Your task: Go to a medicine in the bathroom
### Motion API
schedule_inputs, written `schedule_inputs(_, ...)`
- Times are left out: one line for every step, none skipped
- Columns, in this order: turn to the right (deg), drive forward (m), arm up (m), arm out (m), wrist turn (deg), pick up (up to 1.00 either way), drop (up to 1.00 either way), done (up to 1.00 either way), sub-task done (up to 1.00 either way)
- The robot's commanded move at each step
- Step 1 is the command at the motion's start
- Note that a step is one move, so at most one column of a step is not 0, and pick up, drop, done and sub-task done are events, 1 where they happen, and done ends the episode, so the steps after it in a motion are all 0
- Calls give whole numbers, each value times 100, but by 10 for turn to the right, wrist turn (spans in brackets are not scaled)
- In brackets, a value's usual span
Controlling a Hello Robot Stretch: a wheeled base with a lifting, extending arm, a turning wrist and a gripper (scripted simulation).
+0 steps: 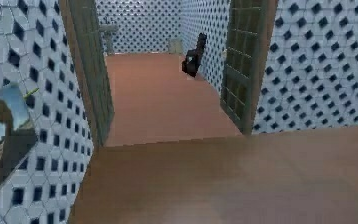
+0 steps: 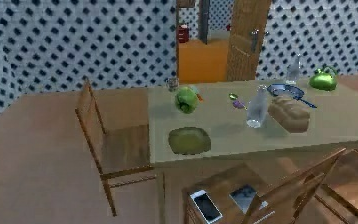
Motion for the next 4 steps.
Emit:
schedule_inputs(0, 100, 0, 0, 0, 0, 0, 0, 0)
schedule_inputs(0, 100, 0, 0, 0, 0, 0, 0, 0)
schedule_inputs(0, 100, 0, 0, 0, 0, 0, 0, 0)
schedule_inputs(0, 90, 0, 0, 0, 0, 0, 0, 0)
